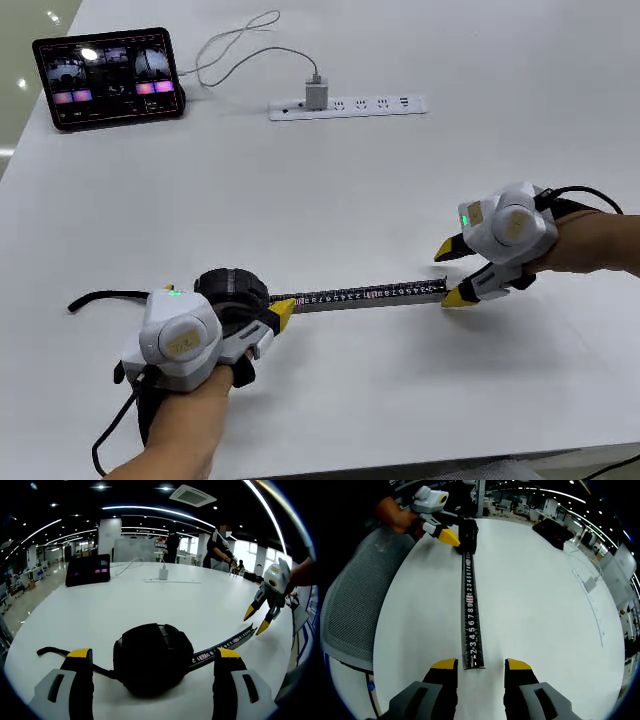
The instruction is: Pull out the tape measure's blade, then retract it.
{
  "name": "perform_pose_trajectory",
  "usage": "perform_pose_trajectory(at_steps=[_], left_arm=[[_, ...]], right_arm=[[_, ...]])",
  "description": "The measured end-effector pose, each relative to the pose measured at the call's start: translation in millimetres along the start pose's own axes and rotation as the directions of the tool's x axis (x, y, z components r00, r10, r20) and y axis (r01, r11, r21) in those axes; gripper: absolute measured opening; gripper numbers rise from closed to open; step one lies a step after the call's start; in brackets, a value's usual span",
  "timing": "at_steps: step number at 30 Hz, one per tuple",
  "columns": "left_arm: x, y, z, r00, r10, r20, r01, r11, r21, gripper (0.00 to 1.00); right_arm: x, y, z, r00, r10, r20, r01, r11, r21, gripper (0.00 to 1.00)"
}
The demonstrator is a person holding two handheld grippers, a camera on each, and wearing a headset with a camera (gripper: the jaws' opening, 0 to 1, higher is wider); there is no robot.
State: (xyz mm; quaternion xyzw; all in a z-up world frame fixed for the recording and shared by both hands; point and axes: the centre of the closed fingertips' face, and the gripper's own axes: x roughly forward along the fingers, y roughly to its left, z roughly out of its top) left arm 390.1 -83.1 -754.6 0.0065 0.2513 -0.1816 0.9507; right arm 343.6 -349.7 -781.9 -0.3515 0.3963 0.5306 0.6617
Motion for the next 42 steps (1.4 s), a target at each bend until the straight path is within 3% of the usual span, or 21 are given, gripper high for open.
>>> perform_pose_trajectory(at_steps=[3, 18, 24, 30, 33, 42], left_arm=[[0.7, 1.5, -0.2, 1.0000, 0.002, -0.002, -0.002, 1.000, -0.002, 0.99], [1.5, 0.3, 3.6, 1.0000, -0.001, 0.005, 0.001, 1.000, -0.019, 0.98], [1.3, -0.1, 3.6, 1.0000, -0.005, 0.004, 0.006, 1.000, -0.023, 0.98], [3.7, -7.8, -0.6, 0.9984, -0.053, -0.017, 0.052, 0.996, -0.067, 0.85], [4.9, -8.6, 2.5, 0.9988, -0.048, -0.006, 0.047, 0.997, -0.062, 0.83], [7.3, -5.1, 2.8, 0.9993, -0.033, -0.020, 0.032, 0.998, -0.048, 0.71]], right_arm=[[0.4, 2.2, 0.4, 1.0000, 0.004, -0.005, -0.005, 1.000, 0.000, 0.24], [5.1, 13.8, 0.4, 0.9996, 0.026, -0.015, -0.026, 1.000, 0.009, 0.12], [8.0, 11.0, -3.7, 0.9993, 0.034, -0.019, -0.033, 0.999, 0.016, 0.12], [8.7, 11.6, -4.1, 0.9989, 0.031, -0.035, -0.031, 1.000, 0.004, 0.11], [8.4, 12.8, -3.7, 0.9974, 0.046, -0.055, -0.047, 0.999, -0.013, 0.11], [7.3, 14.4, -3.2, 0.9978, 0.046, -0.048, -0.045, 0.999, 0.015, 0.10]])
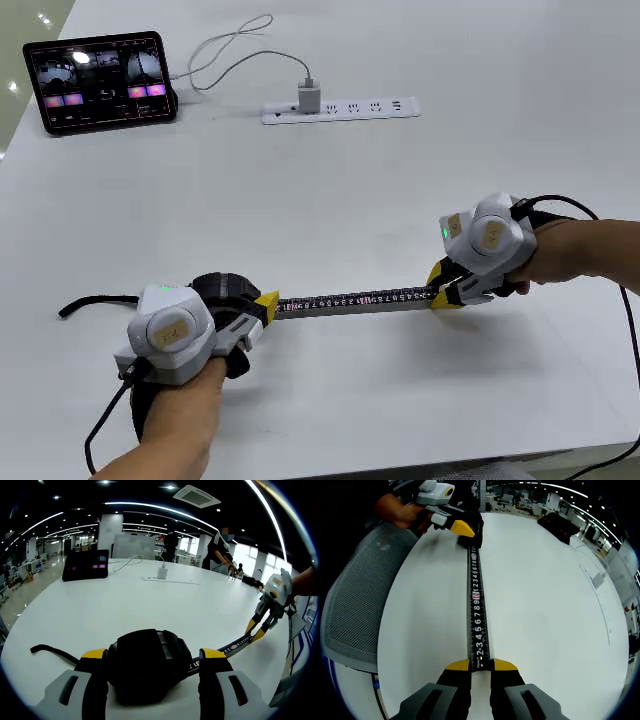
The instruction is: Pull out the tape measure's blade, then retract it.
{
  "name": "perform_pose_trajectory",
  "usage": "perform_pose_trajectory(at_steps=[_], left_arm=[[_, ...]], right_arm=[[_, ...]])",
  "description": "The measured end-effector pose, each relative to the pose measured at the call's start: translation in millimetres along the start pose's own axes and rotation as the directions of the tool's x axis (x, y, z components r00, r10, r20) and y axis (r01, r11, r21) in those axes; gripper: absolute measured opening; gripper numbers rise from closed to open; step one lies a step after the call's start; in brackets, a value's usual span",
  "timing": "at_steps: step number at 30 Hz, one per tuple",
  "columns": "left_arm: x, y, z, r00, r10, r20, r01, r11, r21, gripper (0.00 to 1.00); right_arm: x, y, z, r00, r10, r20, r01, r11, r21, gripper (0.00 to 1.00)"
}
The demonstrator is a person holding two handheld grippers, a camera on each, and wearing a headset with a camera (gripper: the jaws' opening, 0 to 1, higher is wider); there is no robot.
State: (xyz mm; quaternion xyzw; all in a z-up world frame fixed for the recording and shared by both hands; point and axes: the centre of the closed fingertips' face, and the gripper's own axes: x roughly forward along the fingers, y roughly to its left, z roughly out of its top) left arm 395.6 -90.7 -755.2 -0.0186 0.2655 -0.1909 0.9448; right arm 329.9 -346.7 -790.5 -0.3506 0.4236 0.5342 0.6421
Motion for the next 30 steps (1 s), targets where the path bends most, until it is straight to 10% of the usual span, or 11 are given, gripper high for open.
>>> perform_pose_trajectory(at_steps=[30], left_arm=[[0.8, 6.1, -2.1, 0.9972, 0.024, -0.070, -0.023, 1.000, 0.016, 0.60]], right_arm=[[3.2, -4.5, -1.2, 0.9999, -0.009, -0.009, 0.009, 0.997, 0.071, 0.10]])
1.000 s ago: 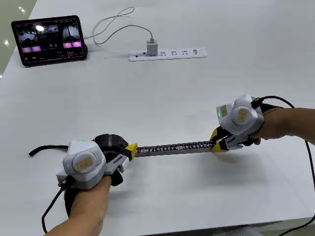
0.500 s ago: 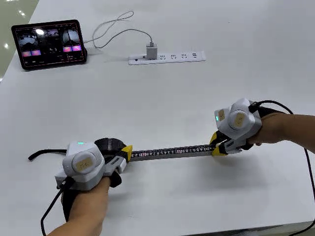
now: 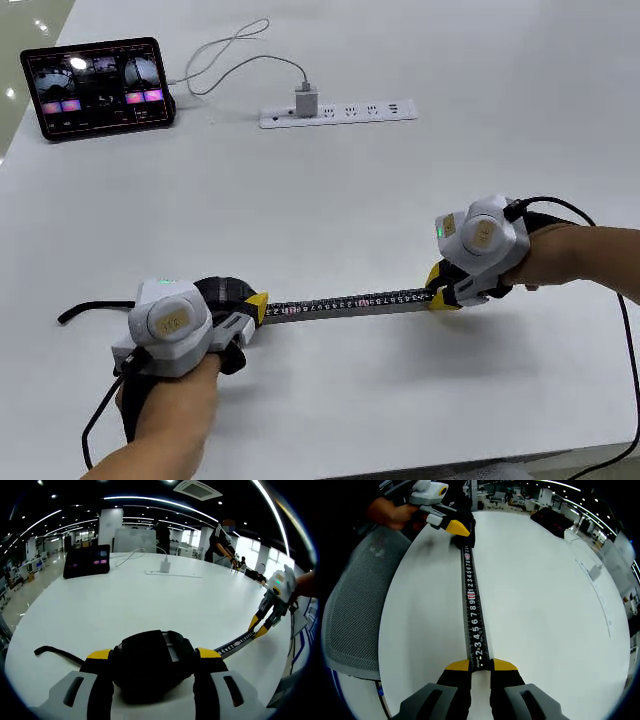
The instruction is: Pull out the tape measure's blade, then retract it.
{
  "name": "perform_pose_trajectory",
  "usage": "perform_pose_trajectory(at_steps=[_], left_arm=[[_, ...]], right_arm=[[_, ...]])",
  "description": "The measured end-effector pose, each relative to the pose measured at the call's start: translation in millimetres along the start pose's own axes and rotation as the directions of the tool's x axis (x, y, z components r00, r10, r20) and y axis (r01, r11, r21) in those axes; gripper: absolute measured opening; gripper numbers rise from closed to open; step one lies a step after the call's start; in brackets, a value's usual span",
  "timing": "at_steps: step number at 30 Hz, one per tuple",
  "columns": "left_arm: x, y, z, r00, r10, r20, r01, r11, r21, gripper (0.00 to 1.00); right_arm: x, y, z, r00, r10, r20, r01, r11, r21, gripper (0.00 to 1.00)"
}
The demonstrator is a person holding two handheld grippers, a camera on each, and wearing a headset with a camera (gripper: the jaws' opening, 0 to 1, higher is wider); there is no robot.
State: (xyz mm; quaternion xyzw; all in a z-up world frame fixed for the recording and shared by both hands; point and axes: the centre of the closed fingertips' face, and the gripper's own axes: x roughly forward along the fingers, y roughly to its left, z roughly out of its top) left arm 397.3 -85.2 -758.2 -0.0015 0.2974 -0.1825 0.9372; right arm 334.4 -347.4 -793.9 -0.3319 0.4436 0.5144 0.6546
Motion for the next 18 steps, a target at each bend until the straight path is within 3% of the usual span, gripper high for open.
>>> perform_pose_trajectory(at_steps=[18], left_arm=[[-0.5, -0.2, -0.8, 0.9999, -0.012, -0.008, 0.012, 1.000, -0.010, 0.61]], right_arm=[[1.0, -0.4, 4.0, 0.9999, -0.012, 0.000, 0.012, 1.000, 0.010, 0.10]])
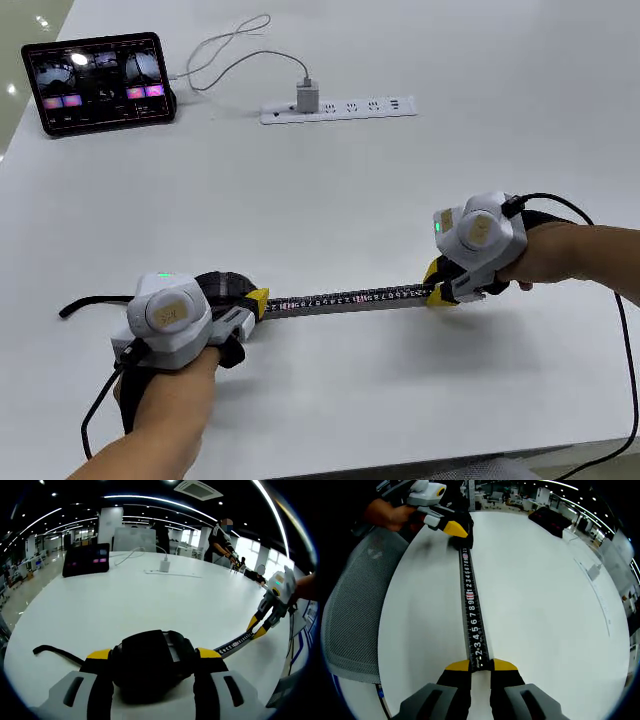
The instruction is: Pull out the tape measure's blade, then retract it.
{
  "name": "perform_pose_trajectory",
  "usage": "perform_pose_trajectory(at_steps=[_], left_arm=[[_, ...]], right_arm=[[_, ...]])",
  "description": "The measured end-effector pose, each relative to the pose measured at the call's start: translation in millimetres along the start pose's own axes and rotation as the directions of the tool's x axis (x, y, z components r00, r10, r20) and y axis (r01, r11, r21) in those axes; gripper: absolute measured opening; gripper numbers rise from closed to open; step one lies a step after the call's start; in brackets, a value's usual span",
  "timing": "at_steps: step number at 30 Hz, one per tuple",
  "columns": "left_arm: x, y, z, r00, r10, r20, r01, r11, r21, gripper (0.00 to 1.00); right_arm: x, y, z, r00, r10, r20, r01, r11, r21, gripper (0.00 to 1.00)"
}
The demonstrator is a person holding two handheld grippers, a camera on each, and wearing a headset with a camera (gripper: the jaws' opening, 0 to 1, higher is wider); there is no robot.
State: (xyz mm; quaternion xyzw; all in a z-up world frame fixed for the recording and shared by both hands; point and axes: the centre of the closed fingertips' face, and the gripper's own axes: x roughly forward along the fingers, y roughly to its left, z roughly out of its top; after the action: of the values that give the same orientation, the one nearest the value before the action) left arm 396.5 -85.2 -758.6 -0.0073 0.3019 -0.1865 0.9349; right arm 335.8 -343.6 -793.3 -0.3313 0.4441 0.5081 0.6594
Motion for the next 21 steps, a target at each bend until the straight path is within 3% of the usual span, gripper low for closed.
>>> perform_pose_trajectory(at_steps=[17, 21], left_arm=[[0.8, 0.1, -0.6, 1.0000, -0.004, -0.003, 0.004, 1.000, -0.007, 0.61], [0.7, 0.0, -0.8, 1.0000, -0.007, -0.006, 0.007, 1.000, -0.008, 0.61]], right_arm=[[3.7, 0.9, 5.8, 0.9997, 0.002, -0.024, -0.002, 1.000, -0.004, 0.10], [3.9, 1.6, 8.1, 0.9994, -0.004, -0.033, 0.005, 1.000, 0.029, 0.10]])
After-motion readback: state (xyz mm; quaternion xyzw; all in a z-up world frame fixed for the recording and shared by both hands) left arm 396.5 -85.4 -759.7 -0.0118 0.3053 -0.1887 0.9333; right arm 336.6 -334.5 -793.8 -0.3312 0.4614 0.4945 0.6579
